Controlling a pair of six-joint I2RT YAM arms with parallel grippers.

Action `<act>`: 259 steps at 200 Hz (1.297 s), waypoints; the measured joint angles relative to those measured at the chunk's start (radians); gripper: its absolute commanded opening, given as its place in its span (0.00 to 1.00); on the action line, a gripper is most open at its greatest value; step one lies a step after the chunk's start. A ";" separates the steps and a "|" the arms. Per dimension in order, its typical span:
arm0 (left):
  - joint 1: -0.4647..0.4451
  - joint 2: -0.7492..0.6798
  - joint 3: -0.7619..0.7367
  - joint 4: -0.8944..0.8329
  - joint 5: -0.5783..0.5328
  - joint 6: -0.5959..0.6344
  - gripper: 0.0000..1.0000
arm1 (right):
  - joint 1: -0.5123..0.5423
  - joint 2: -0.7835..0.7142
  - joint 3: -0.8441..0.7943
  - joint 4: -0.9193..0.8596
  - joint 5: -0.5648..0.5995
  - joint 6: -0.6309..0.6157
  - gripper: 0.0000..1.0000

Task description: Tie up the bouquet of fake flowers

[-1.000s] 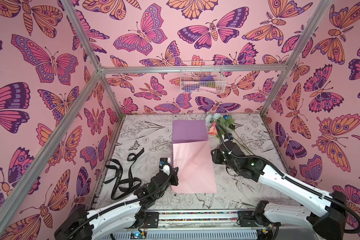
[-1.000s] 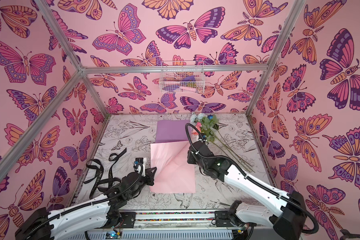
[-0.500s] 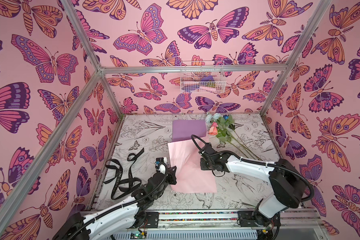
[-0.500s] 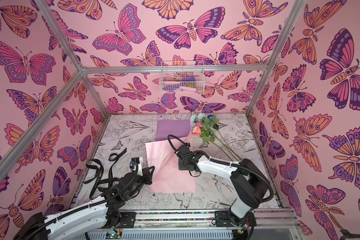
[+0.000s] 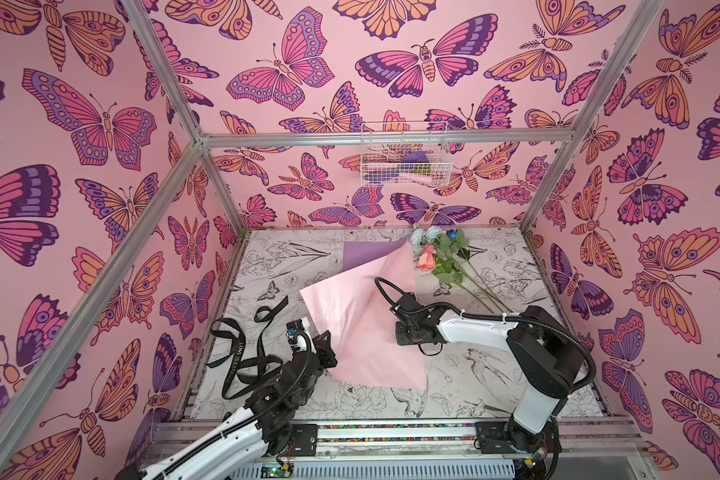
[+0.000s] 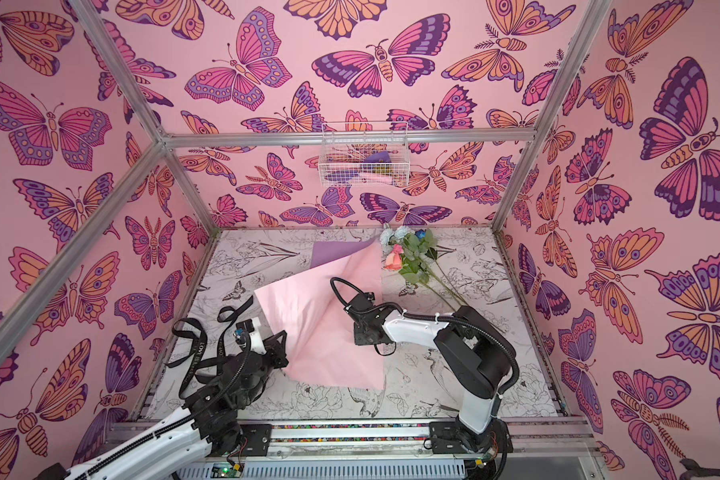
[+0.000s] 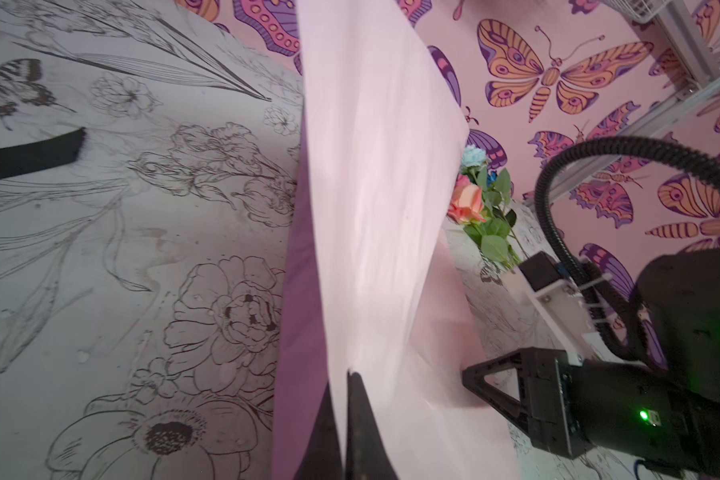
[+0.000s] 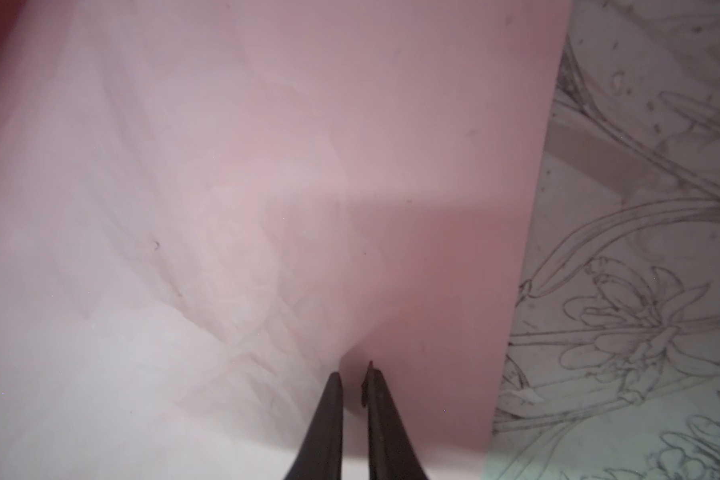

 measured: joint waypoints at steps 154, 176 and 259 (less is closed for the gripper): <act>0.134 -0.002 0.002 -0.433 -0.245 -0.382 0.01 | 0.042 -0.133 -0.165 0.046 -0.055 0.250 0.05; 0.157 0.021 0.002 -0.446 -0.243 -0.403 0.01 | 0.077 -0.161 -0.195 0.046 -0.058 0.297 0.05; 0.360 0.195 0.011 -0.283 -0.108 -0.223 0.01 | 0.180 -0.233 -0.272 0.057 -0.064 0.473 0.03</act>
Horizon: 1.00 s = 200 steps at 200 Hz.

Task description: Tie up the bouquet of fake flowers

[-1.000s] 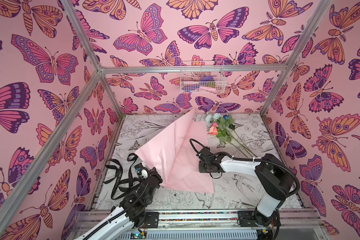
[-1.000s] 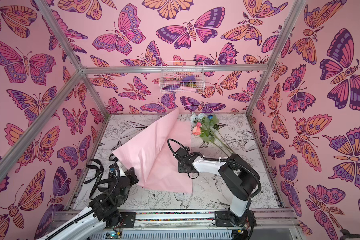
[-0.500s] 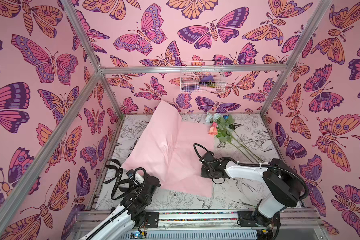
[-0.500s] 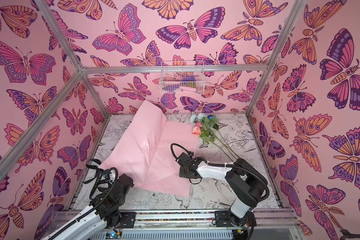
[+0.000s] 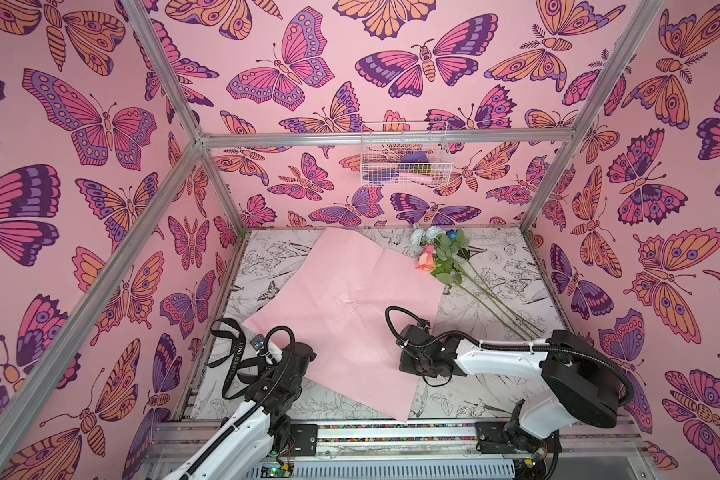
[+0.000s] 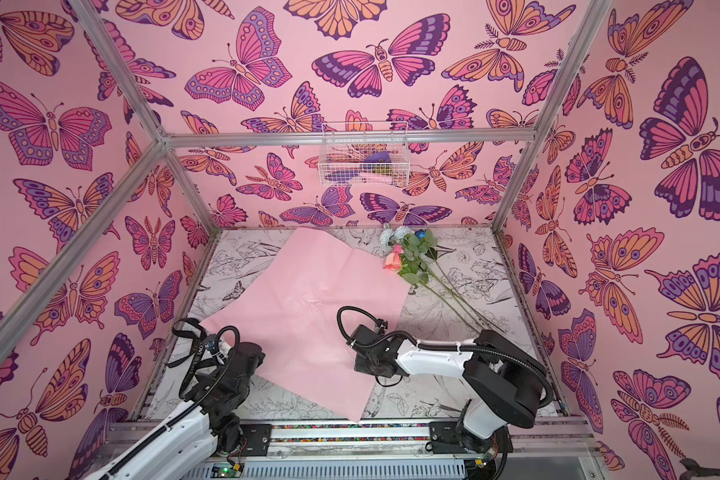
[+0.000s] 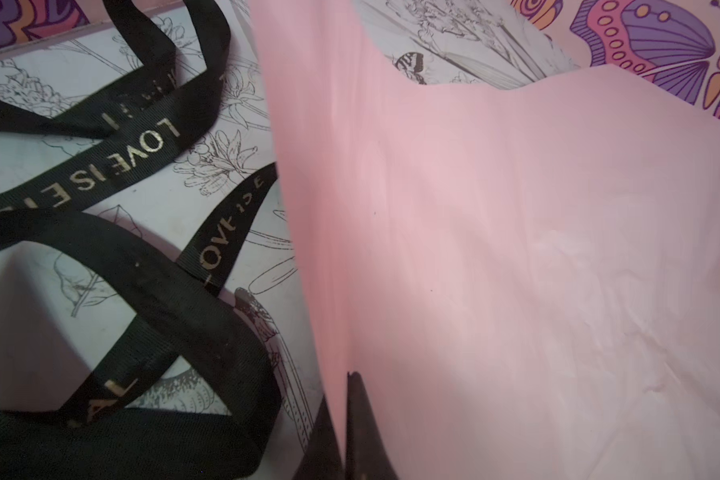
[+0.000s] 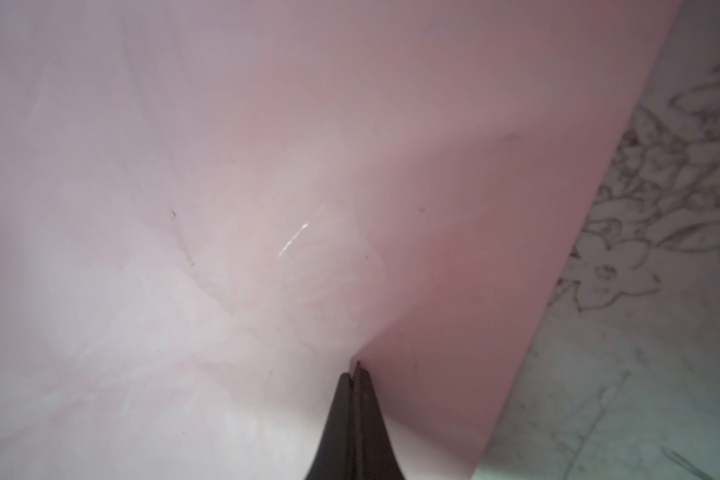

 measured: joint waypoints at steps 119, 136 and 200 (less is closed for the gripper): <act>0.084 0.413 0.115 0.369 0.233 0.177 0.01 | -0.013 -0.084 -0.039 -0.172 0.076 0.039 0.04; 0.084 0.468 0.140 0.411 0.258 0.189 0.01 | -0.016 -0.107 -0.059 -0.174 0.082 0.045 0.05; 0.084 0.507 0.172 0.454 0.286 0.196 0.00 | -0.088 -0.237 -0.085 -0.232 0.100 -0.010 0.38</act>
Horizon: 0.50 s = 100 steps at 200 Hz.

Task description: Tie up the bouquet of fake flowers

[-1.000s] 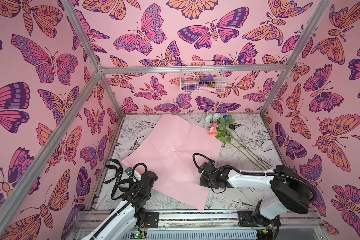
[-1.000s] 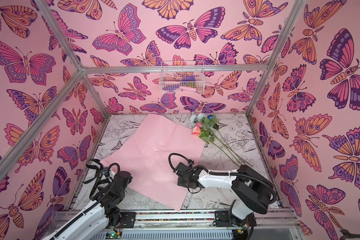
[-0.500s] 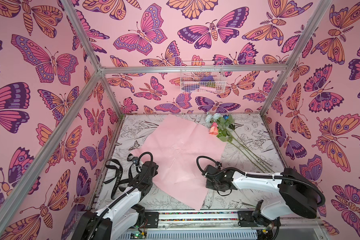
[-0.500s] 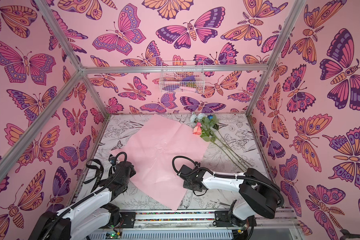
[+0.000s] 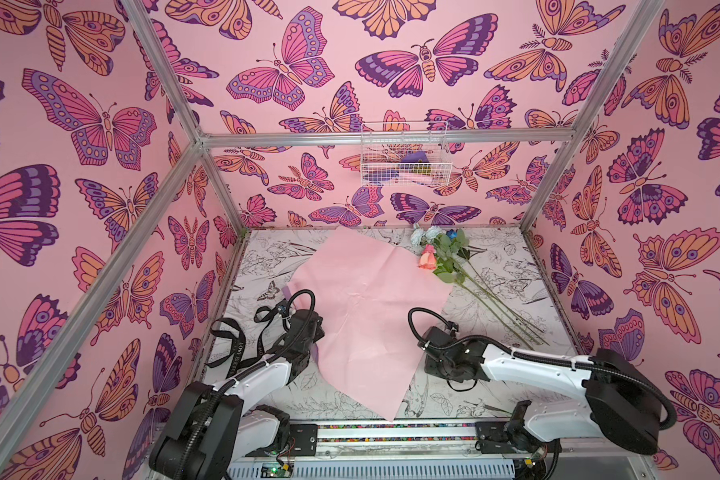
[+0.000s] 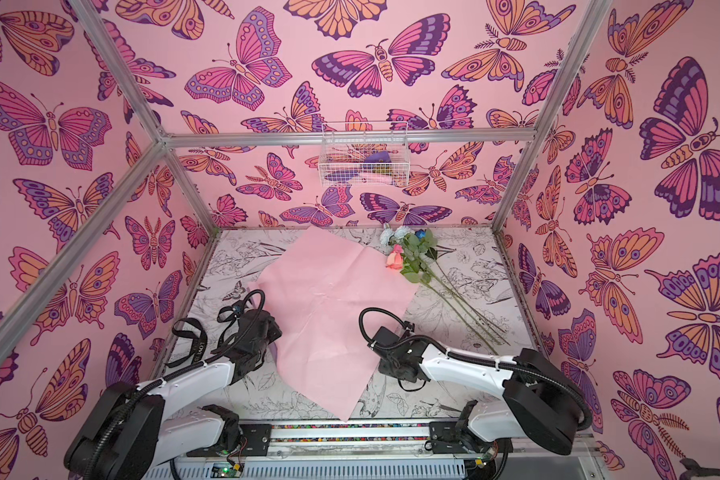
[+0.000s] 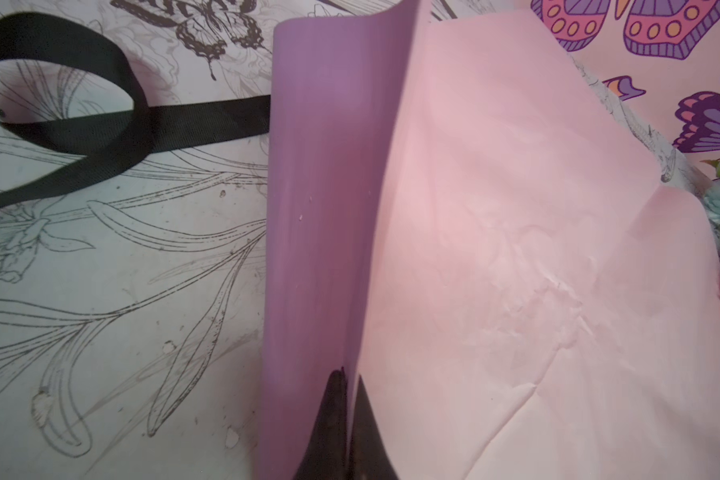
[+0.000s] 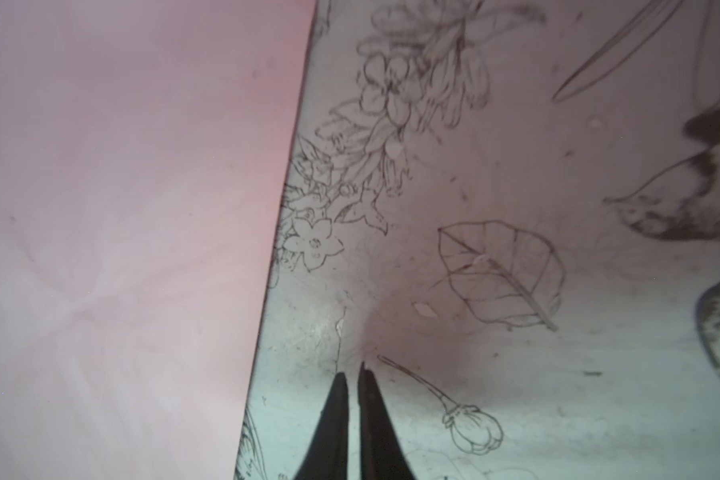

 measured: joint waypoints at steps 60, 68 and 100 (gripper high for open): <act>0.000 -0.081 -0.030 -0.015 -0.014 0.008 0.00 | -0.093 0.046 0.220 -0.015 0.110 -0.303 0.63; 0.000 -0.080 -0.030 -0.015 -0.014 0.008 0.00 | -0.113 0.100 0.278 -0.013 0.119 -0.364 0.64; 0.000 -0.067 -0.030 -0.015 -0.008 0.008 0.00 | -0.166 0.323 0.464 0.002 0.135 -0.544 0.69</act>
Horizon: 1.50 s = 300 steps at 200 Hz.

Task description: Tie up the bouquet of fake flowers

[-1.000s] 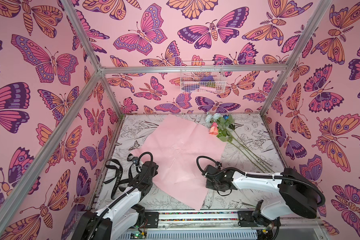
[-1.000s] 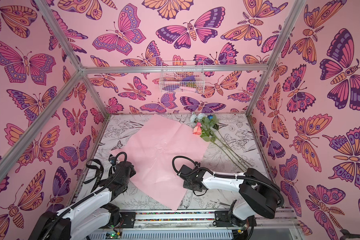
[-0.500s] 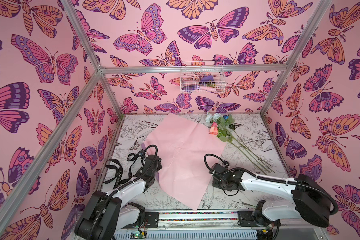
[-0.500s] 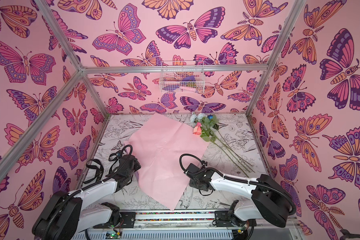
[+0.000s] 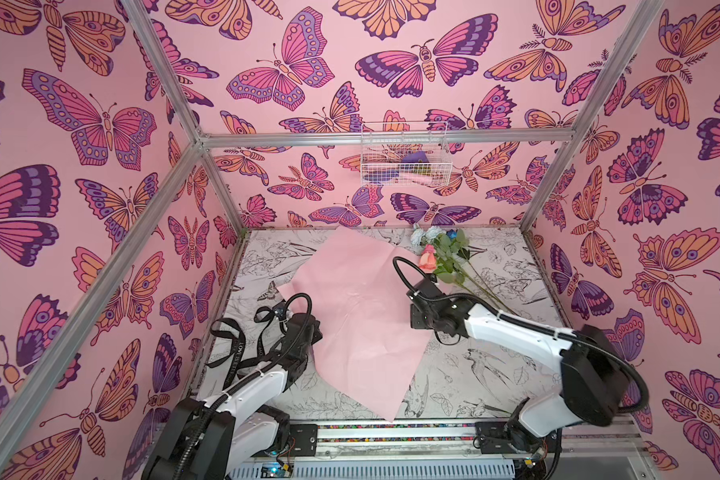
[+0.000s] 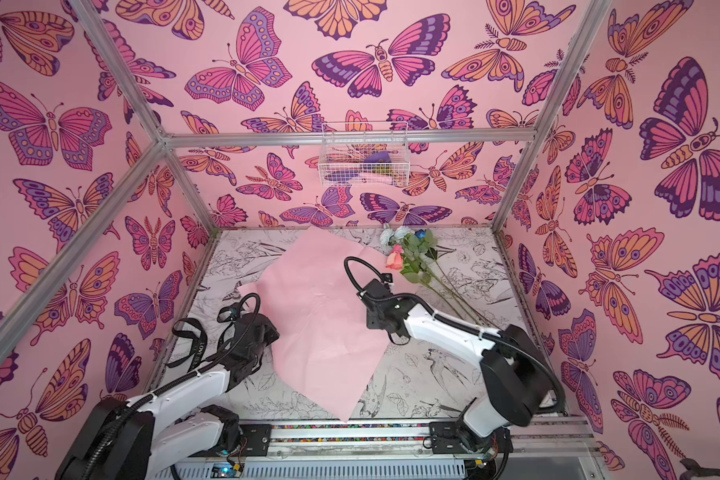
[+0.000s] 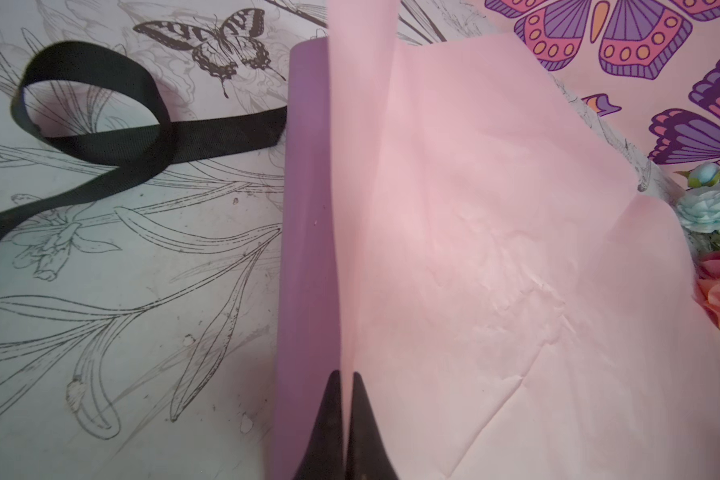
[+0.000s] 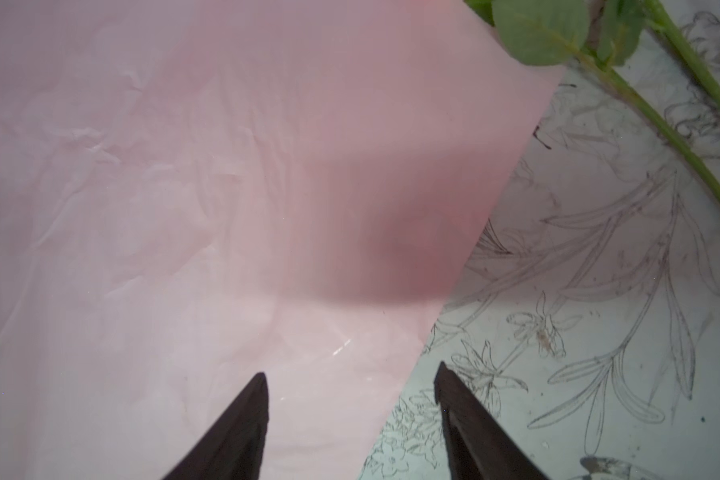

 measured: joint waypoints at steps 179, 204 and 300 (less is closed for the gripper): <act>0.002 0.267 0.090 0.079 0.084 0.018 0.00 | -0.131 0.221 0.011 -0.002 -0.047 0.044 0.71; 0.002 0.341 0.134 0.119 0.126 0.032 0.00 | -0.149 0.180 -0.045 0.014 -0.051 0.082 0.70; 0.002 0.411 0.198 0.165 0.204 0.071 0.00 | -0.244 0.035 -0.188 0.025 -0.174 0.171 0.73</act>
